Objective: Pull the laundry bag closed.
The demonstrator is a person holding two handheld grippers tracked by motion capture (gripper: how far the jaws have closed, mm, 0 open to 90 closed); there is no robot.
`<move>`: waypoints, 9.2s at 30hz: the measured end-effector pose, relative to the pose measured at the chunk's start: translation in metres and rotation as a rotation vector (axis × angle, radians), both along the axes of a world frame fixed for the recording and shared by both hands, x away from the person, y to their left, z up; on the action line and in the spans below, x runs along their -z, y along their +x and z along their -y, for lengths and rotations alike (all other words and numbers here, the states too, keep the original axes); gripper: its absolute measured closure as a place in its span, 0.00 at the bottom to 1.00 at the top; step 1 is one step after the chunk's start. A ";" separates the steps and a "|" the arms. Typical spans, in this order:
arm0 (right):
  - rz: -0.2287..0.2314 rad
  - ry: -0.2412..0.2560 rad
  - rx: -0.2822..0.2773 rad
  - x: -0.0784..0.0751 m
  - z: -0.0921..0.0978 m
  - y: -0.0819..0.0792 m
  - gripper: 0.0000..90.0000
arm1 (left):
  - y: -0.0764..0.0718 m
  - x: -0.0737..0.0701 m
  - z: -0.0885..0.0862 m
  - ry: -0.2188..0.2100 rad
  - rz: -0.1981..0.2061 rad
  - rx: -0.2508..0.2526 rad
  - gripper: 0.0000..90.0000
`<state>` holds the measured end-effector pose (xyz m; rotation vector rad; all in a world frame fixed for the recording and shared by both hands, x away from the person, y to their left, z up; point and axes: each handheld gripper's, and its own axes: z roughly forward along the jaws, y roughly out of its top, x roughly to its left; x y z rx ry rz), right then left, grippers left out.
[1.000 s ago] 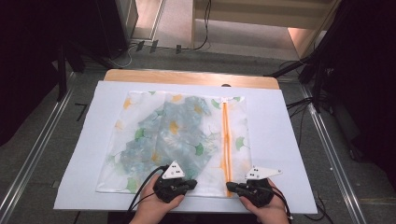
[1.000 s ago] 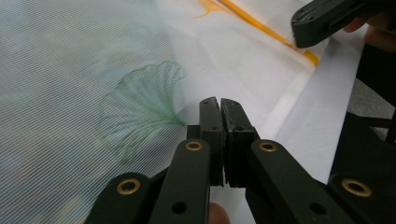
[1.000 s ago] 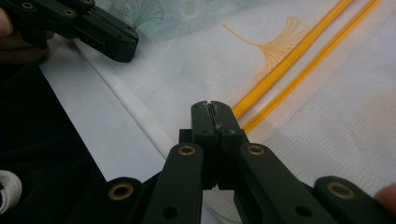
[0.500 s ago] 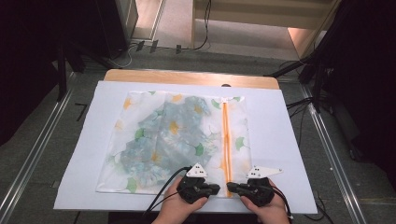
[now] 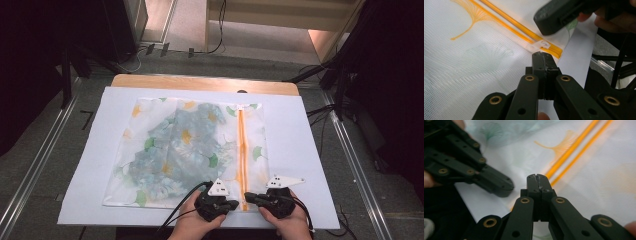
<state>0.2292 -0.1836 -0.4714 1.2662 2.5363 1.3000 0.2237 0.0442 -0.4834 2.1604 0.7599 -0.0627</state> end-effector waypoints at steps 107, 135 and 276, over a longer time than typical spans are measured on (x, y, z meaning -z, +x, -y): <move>0.010 0.022 0.037 -0.010 0.004 0.071 1.00 | 0.002 0.000 0.006 0.002 -0.016 0.056 1.00; 0.127 -0.144 -0.024 0.004 -0.021 0.050 1.00 | 0.003 0.000 0.005 -0.004 -0.038 0.057 1.00; 0.156 0.088 0.287 -0.005 0.007 0.153 0.21 | 0.005 -0.006 -0.013 -0.100 -0.025 0.020 0.68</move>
